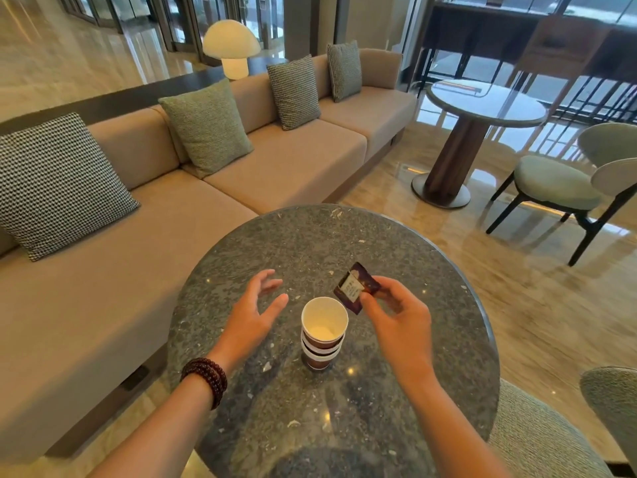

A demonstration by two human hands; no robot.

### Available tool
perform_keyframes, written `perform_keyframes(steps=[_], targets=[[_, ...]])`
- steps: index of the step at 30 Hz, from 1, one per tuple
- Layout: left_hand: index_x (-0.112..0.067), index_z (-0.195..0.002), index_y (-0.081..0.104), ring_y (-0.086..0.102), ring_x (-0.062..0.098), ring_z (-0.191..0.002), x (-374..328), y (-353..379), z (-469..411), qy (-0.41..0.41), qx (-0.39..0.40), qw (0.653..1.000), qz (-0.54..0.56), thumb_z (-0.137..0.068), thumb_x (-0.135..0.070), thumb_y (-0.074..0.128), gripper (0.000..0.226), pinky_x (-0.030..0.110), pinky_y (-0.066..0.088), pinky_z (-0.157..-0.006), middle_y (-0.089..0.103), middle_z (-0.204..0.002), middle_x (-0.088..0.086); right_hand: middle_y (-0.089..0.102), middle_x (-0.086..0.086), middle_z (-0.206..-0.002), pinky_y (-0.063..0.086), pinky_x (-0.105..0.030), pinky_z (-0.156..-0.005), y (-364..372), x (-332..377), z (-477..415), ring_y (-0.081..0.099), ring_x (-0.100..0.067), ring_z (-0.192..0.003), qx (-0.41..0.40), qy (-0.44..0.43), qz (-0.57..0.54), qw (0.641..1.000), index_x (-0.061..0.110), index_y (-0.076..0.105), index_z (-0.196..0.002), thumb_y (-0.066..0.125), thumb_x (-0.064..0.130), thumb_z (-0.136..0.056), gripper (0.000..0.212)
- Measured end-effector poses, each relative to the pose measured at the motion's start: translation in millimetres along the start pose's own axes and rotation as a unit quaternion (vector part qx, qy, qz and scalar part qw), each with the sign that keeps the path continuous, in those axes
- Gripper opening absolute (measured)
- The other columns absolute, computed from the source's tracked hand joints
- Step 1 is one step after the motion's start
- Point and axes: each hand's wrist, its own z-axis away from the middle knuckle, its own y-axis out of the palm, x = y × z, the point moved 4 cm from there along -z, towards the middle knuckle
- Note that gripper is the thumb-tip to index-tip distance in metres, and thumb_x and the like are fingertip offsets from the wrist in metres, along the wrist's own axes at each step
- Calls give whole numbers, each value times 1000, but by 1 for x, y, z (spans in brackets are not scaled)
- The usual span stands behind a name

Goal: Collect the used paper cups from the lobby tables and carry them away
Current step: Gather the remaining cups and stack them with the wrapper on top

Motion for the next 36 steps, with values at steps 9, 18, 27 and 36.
perform_keyframes(steps=[9,18,27,36], targets=[[-31,-131,38,51,0,-117,7,-6,0,7,-5,1000,1,-91,-34,57,45,25,38,-98,56,-125,-12,56,31,-89,47,-36,-94,42,-38,14,59,-7,-99,87,-1,182,979,26,70,-106,68,9,-83,28],[-28,-128,43,53,-1,-112,9,-6,4,3,0,1000,-6,-91,-30,58,40,24,40,-98,58,-121,-11,62,7,-114,38,-45,-102,45,-56,11,52,-15,-113,110,18,203,973,23,63,-117,70,14,-82,37],[-24,-125,47,54,1,-111,7,-8,3,8,-9,1000,5,-92,-25,58,35,22,41,-96,60,-118,-9,46,14,-127,14,-20,-87,44,-58,12,28,-12,-124,132,9,241,961,27,43,-138,75,38,-75,71],[-25,-124,48,54,0,-111,9,-6,4,11,-11,1000,8,-91,-25,58,34,17,41,-91,60,-116,-13,23,21,-145,11,-36,-107,41,-68,17,13,-6,-134,162,-7,210,964,46,10,-143,76,47,-70,99]])
